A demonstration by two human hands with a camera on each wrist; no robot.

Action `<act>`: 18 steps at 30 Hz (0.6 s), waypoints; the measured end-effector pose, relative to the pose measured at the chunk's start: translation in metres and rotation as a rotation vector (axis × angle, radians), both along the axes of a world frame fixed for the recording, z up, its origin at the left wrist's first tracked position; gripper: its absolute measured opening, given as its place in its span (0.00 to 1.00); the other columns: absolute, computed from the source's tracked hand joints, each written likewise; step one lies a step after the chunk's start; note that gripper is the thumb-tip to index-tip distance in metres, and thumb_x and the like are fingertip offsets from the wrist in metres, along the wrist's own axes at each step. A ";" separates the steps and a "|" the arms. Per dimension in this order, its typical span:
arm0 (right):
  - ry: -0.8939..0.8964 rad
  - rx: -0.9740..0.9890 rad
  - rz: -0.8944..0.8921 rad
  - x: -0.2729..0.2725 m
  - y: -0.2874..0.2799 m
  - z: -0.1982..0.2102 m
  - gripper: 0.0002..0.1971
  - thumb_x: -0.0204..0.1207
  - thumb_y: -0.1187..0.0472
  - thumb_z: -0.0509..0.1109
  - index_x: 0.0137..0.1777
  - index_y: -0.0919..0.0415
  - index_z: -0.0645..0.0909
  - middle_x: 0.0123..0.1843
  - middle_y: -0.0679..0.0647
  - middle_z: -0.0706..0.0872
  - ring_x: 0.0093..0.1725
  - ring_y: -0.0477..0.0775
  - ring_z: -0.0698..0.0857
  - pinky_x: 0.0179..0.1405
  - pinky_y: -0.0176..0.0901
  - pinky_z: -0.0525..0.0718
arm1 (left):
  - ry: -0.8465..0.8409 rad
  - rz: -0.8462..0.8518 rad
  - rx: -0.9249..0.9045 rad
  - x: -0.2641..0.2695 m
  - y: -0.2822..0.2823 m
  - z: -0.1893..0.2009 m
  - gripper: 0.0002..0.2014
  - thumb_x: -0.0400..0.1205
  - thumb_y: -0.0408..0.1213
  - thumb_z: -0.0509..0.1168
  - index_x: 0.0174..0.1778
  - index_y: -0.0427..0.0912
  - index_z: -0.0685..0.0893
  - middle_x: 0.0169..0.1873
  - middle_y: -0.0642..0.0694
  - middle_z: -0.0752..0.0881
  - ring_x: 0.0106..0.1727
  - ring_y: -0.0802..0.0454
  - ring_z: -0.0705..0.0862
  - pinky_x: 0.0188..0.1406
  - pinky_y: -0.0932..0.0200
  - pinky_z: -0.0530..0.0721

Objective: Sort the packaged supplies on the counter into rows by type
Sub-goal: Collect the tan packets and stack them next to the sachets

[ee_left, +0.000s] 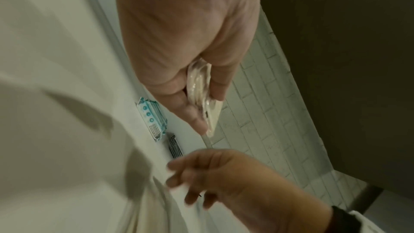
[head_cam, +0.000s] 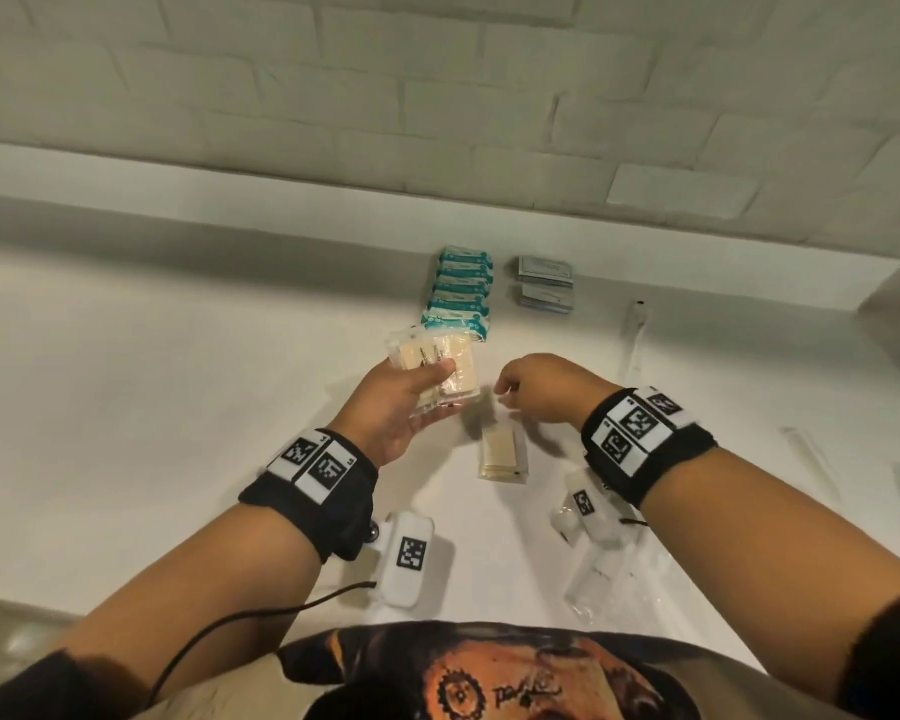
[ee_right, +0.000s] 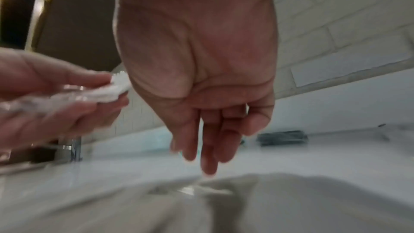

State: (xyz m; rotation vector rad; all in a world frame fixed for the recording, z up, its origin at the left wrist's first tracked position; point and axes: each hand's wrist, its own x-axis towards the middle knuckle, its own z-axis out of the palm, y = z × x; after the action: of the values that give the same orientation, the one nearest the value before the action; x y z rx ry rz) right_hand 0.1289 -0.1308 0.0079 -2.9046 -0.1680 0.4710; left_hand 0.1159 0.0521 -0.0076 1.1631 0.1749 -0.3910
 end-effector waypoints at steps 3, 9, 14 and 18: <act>-0.094 0.462 -0.177 0.002 -0.002 0.017 0.11 0.82 0.55 0.66 0.57 0.57 0.86 0.52 0.50 0.89 0.45 0.48 0.84 0.43 0.40 0.78 | -0.019 0.002 0.020 0.001 0.001 0.001 0.15 0.81 0.31 0.69 0.63 0.37 0.82 0.46 0.46 0.90 0.52 0.43 0.88 0.44 0.57 0.88; -0.031 0.779 -0.178 -0.009 0.007 0.032 0.08 0.69 0.67 0.79 0.45 0.68 0.86 0.33 0.51 0.85 0.29 0.46 0.80 0.28 0.29 0.78 | -0.076 -0.046 -0.050 0.002 -0.009 0.005 0.17 0.82 0.31 0.66 0.67 0.37 0.81 0.52 0.40 0.89 0.48 0.46 0.89 0.50 0.53 0.86; -0.276 0.917 -0.231 -0.010 -0.003 0.029 0.08 0.70 0.68 0.77 0.38 0.57 0.81 0.36 0.48 0.82 0.34 0.48 0.79 0.39 0.42 0.79 | -0.017 -0.070 -0.074 0.003 -0.013 0.011 0.20 0.86 0.51 0.58 0.57 0.37 0.82 0.51 0.37 0.88 0.44 0.45 0.89 0.41 0.55 0.90; -0.634 0.425 -0.071 -0.022 -0.001 0.032 0.05 0.71 0.60 0.74 0.41 0.54 0.78 0.44 0.43 0.77 0.43 0.49 0.78 0.48 0.44 0.76 | -0.014 -0.158 -0.145 0.000 -0.014 0.015 0.25 0.81 0.57 0.59 0.57 0.36 0.81 0.49 0.38 0.88 0.42 0.47 0.89 0.38 0.57 0.89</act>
State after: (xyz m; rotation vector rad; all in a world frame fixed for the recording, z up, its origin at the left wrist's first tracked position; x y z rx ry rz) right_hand 0.1070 -0.1319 0.0403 -2.5208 -0.2181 -0.4576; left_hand 0.1154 0.0384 0.0076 1.0391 0.0416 -0.5262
